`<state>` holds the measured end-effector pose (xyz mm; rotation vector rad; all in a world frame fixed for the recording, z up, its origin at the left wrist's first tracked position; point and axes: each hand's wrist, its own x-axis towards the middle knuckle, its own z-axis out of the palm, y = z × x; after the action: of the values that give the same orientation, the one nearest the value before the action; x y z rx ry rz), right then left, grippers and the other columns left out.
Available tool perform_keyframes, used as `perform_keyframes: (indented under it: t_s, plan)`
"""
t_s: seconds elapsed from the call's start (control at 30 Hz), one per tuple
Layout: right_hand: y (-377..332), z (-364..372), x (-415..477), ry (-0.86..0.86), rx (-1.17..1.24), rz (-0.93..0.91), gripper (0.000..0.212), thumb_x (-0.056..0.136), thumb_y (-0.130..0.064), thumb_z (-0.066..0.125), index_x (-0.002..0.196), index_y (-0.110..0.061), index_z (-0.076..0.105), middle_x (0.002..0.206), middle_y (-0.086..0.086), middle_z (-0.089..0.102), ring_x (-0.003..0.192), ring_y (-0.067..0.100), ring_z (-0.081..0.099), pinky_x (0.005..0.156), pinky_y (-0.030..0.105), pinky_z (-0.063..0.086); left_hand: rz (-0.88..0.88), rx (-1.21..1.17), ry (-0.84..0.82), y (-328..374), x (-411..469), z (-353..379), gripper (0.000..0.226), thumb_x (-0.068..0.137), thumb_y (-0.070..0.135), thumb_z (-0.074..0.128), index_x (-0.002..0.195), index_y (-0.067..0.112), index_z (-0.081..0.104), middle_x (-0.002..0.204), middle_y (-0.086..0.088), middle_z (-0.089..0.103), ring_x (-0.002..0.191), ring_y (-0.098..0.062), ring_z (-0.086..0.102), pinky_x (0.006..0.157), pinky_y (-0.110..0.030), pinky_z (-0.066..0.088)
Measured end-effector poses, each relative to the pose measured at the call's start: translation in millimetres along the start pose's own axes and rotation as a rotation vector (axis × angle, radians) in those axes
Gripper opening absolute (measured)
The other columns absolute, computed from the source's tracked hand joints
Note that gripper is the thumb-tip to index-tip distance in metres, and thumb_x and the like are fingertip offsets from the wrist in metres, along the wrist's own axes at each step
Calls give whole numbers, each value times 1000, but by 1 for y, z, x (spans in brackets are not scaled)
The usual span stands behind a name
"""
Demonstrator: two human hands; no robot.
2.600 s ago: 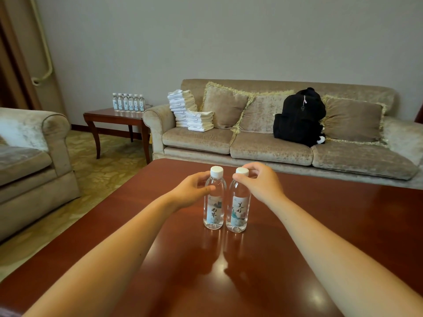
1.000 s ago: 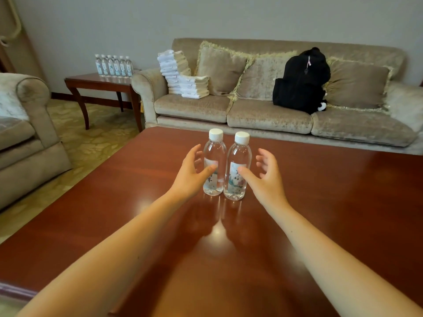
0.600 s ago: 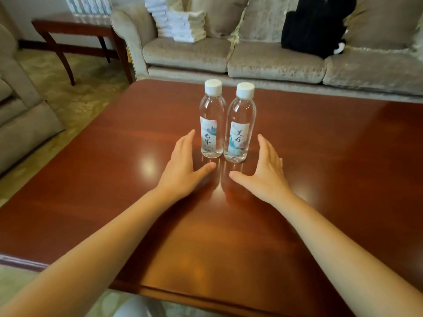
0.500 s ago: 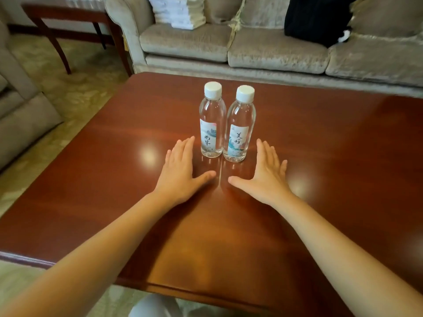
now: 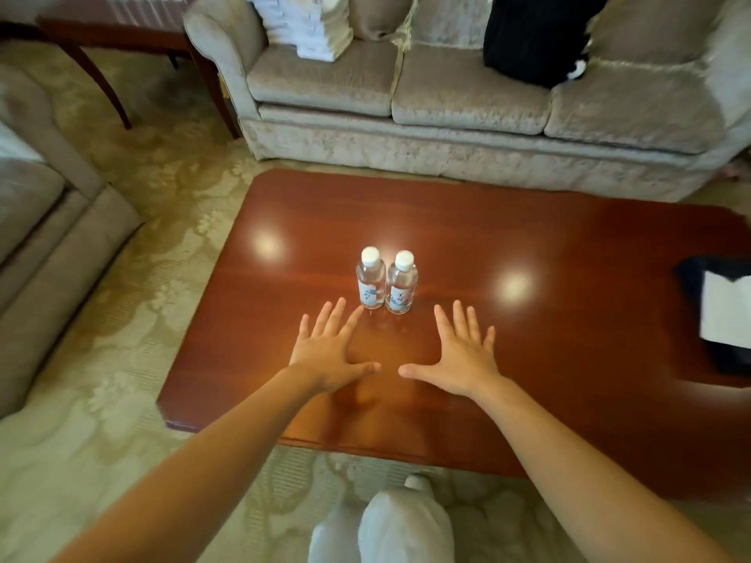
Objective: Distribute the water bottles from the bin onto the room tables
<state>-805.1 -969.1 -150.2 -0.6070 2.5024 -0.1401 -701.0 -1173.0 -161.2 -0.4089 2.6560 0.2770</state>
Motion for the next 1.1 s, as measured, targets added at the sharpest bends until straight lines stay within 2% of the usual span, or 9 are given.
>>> perform_keyframes:
  t_s: [0.27,0.47,0.77,1.1]
  plan:
    - [-26,-117,-147,154,79,58,125,65,-92,50,158,-33,-10,165,3,-21,151,25,-23,120,57,-9,99,-50,67,54,-120,-149,100,78,84,37,149,41,-18,160,3,-25,148,-19,-22,120,-52,-9]
    - [-12,-157,-246,297,128,133,122,67,-92,47,157,-34,-10,165,3,-19,150,25,-24,119,56,-10,230,-37,146,97,-190,-204,102,75,87,35,151,41,-16,160,3,-26,147,-20,-24,119,-54,-11]
    - [48,-150,-360,431,237,325,121,70,-90,48,157,-32,-12,165,4,-22,150,25,-25,120,59,-10,471,51,170,177,-235,-215,100,78,83,39,150,43,-17,160,4,-26,147,-19,-24,118,-53,-13]
    - [148,-93,-538,546,381,636,120,71,-85,55,157,-33,-12,165,3,-21,150,25,-25,118,58,-11,839,203,93,342,-311,-166,102,76,86,35,151,41,-17,160,3,-26,147,-20,-24,118,-56,-11]
